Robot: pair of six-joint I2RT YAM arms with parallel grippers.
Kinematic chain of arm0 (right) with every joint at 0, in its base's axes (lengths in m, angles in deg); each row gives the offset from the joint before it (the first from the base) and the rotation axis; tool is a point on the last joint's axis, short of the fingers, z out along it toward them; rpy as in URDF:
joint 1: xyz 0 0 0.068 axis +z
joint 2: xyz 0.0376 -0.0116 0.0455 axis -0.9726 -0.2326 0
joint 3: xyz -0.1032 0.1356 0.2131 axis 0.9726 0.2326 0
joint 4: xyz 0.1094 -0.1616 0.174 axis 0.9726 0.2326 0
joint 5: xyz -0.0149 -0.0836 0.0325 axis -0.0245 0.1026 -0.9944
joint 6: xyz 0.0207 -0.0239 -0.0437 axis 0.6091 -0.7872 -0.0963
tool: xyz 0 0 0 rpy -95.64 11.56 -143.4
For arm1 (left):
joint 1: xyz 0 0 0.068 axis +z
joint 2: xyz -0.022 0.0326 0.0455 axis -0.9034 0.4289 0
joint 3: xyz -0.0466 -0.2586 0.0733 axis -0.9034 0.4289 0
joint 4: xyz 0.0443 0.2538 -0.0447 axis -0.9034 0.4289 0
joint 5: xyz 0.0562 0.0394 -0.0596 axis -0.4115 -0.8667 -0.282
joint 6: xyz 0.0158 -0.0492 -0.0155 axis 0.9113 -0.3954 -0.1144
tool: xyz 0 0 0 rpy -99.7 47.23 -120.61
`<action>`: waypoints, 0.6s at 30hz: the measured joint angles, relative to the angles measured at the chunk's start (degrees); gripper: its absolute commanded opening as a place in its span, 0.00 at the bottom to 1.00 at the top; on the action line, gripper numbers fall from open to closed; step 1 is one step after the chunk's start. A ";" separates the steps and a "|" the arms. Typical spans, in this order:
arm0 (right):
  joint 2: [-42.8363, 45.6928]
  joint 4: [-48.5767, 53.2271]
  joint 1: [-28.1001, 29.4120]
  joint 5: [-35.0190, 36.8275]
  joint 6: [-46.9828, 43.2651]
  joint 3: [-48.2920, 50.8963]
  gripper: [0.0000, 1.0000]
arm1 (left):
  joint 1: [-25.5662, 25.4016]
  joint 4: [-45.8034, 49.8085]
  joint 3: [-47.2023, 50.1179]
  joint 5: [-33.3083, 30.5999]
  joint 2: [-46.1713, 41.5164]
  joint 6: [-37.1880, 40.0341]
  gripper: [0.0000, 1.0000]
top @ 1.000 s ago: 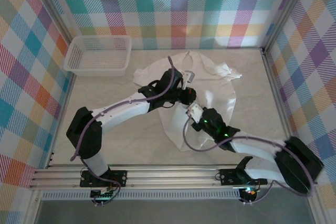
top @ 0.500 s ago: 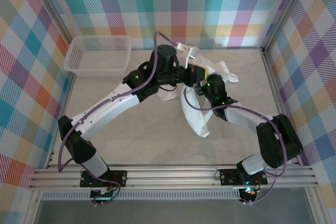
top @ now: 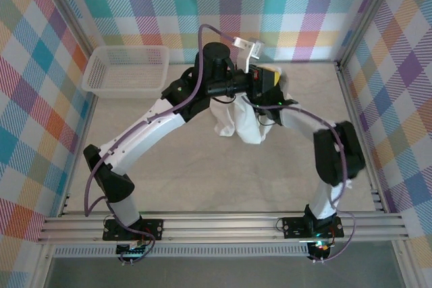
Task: Fold the inside-out t-shirt
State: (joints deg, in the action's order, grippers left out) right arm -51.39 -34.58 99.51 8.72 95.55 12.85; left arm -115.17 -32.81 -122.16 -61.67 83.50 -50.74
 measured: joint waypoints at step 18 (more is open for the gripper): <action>-8.66 29.53 1.29 -1.05 5.46 -17.59 0.42 | -6.58 6.71 -6.97 1.86 -1.20 13.18 0.00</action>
State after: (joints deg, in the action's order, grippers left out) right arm -60.05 -5.05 100.80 7.67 101.01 -4.74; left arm -121.75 -26.10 -129.13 -59.82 82.30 -37.56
